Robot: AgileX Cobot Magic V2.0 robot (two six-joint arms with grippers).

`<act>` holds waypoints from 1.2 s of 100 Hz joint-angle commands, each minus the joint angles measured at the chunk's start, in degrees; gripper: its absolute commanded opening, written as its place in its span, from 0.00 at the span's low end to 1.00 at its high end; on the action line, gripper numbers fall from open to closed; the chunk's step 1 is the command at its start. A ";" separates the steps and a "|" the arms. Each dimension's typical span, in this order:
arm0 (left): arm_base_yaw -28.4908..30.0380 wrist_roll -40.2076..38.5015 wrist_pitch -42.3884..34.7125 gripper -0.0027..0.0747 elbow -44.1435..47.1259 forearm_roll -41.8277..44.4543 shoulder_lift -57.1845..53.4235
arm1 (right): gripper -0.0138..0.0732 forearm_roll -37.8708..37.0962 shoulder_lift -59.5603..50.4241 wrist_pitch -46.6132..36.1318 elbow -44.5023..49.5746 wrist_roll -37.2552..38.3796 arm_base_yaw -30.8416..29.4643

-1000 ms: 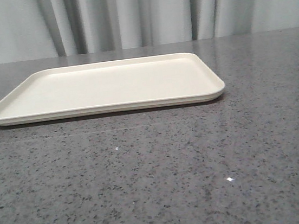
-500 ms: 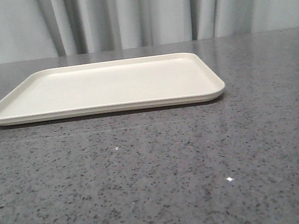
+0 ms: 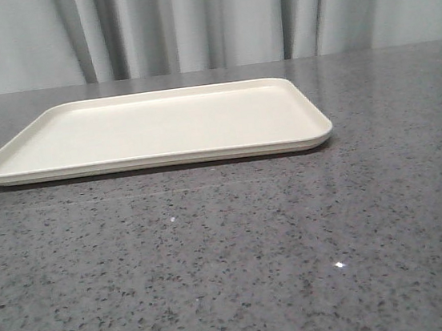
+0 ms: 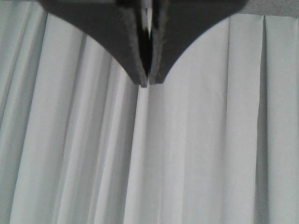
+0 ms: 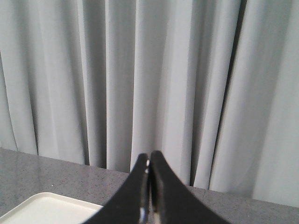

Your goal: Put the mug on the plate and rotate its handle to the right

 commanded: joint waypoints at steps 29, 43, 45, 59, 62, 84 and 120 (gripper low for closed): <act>-0.36 -0.53 2.39 0.08 -9.44 -1.33 6.09 | 0.43 0.70 0.84 -0.95 -2.33 -0.77 0.00; -0.36 -0.53 3.23 0.28 -10.02 -1.21 7.45 | 0.47 0.70 0.84 -1.30 -2.38 -0.77 0.00; -0.36 -0.53 3.44 0.31 -10.02 -1.21 7.57 | 0.48 0.70 0.84 -1.39 -2.37 -0.77 0.00; -0.36 -0.53 4.19 0.50 -10.02 -1.32 8.27 | 0.53 0.70 0.84 -1.67 -2.81 -0.77 0.00; -0.36 -0.53 4.31 0.52 -10.02 -1.32 8.28 | 0.54 0.70 0.84 -1.74 -2.92 -0.77 0.00; -0.36 -0.53 4.31 0.54 -10.13 -1.32 8.57 | 0.59 0.76 0.84 -3.01 -2.92 -0.77 0.00; -0.36 -0.53 7.72 0.54 -15.02 -0.66 9.47 | 0.63 1.45 0.84 -3.64 -2.92 -0.77 0.00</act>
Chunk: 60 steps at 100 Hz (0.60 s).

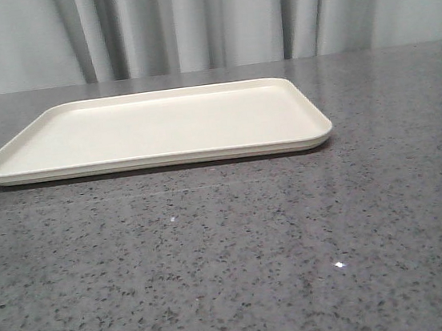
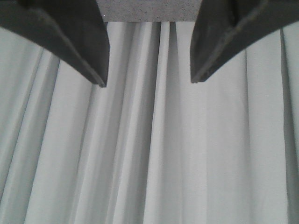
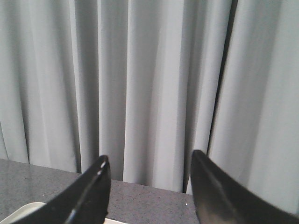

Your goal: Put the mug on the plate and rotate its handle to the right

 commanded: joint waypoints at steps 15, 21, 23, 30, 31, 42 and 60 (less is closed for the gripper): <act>-0.36 -0.53 -2.69 0.54 -2.79 -0.17 1.25 | 0.63 1.54 0.71 -4.23 -1.96 -0.63 0.00; -0.36 -0.53 -2.18 0.54 -2.79 -0.17 1.25 | 0.63 1.54 0.71 -5.03 -1.96 -0.63 0.00; -0.36 -0.53 -1.96 0.54 -2.79 -0.49 1.25 | 0.63 1.54 0.71 -5.14 -1.96 -0.63 0.00; -0.36 -0.70 -1.20 0.54 -2.79 -0.60 1.25 | 0.63 1.54 0.71 -5.22 -1.96 -0.63 0.00; -0.36 -0.93 -1.16 0.54 -2.79 -0.72 1.25 | 0.63 1.54 0.71 -5.22 -1.96 -0.63 0.00; -0.36 -2.86 -0.59 0.54 -2.79 -0.77 1.25 | 0.63 1.54 0.71 -5.22 -1.96 -0.63 0.00; -0.36 -3.45 0.05 0.54 -2.79 -0.77 1.25 | 0.63 1.54 0.65 -5.20 -1.96 -0.64 0.00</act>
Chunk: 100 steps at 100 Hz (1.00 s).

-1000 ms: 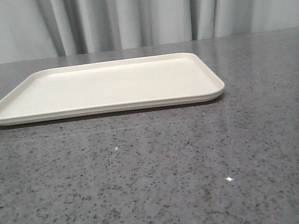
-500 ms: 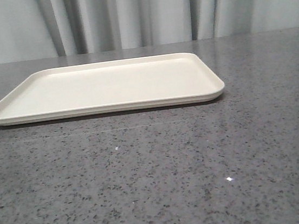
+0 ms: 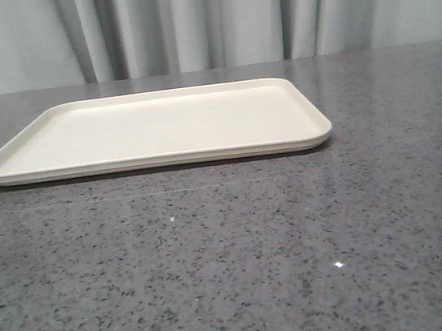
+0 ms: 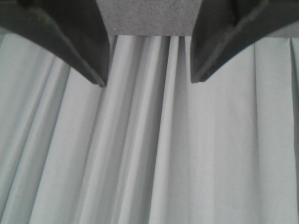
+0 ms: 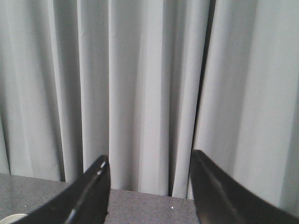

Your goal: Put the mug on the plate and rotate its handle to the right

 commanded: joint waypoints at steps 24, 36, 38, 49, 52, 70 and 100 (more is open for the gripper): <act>-0.36 -0.77 -3.48 0.54 -1.96 -0.45 0.75 | 0.63 1.17 0.61 -2.71 -1.96 -0.57 0.00; -0.36 -0.77 -4.46 0.54 -1.96 -0.12 0.75 | 0.62 1.17 0.61 -5.15 -1.96 -0.57 0.00; -0.36 -0.77 -4.96 0.54 -1.96 0.03 0.63 | 0.62 1.17 0.61 -5.43 -1.96 -0.57 0.00; -0.36 -0.64 -5.18 0.54 -1.96 0.16 0.63 | 0.62 1.17 0.61 -5.85 -2.24 -0.57 0.00; -0.36 -0.64 -5.18 0.54 -1.96 0.59 0.63 | 0.62 1.05 0.61 -5.85 -2.46 -0.63 0.00; -0.36 -0.64 -2.27 0.53 -3.21 2.32 1.06 | 0.62 -2.80 0.68 -5.20 -5.79 -3.20 0.00; -0.36 -7.85 15.32 0.48 -16.42 20.71 7.80 | 0.62 -3.89 3.59 -5.44 -12.19 -5.60 0.00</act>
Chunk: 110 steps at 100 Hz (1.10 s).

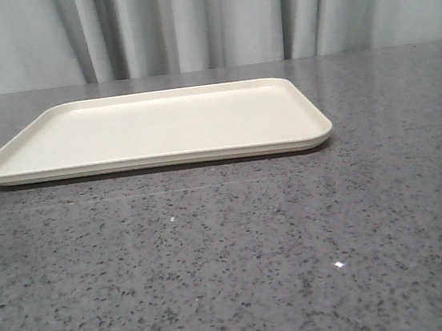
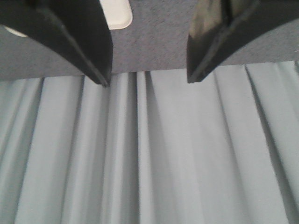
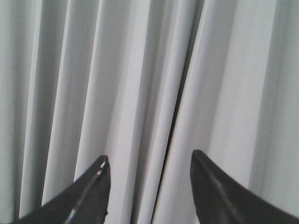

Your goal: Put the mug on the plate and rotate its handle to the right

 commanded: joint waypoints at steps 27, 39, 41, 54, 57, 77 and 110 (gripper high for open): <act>-0.36 -6.35 18.43 0.48 -13.94 18.86 9.53 | 0.62 -2.11 8.12 -0.19 -6.65 -1.15 0.00; -0.36 -6.36 24.53 0.48 -13.96 19.43 12.40 | 0.62 -2.38 10.35 -0.19 -8.76 -1.15 0.00; -0.36 -6.36 25.58 0.48 -13.96 19.43 12.90 | 0.62 -2.49 10.70 -0.19 -9.24 -1.15 0.00; -0.36 -6.24 28.30 0.48 -13.96 19.89 15.34 | 0.62 -3.65 12.59 0.00 -11.82 -1.15 0.00; -0.36 -6.24 28.82 0.48 -13.96 19.89 15.85 | 0.62 -3.93 12.81 -0.21 -12.20 -1.15 0.00; -0.36 -5.53 31.48 0.48 -13.06 20.20 18.35 | 0.62 -4.24 13.10 -0.64 -12.71 -1.15 0.00; -0.36 -5.43 31.48 0.48 -3.49 19.46 20.78 | 0.62 -4.24 13.10 -0.67 -12.71 -1.15 0.00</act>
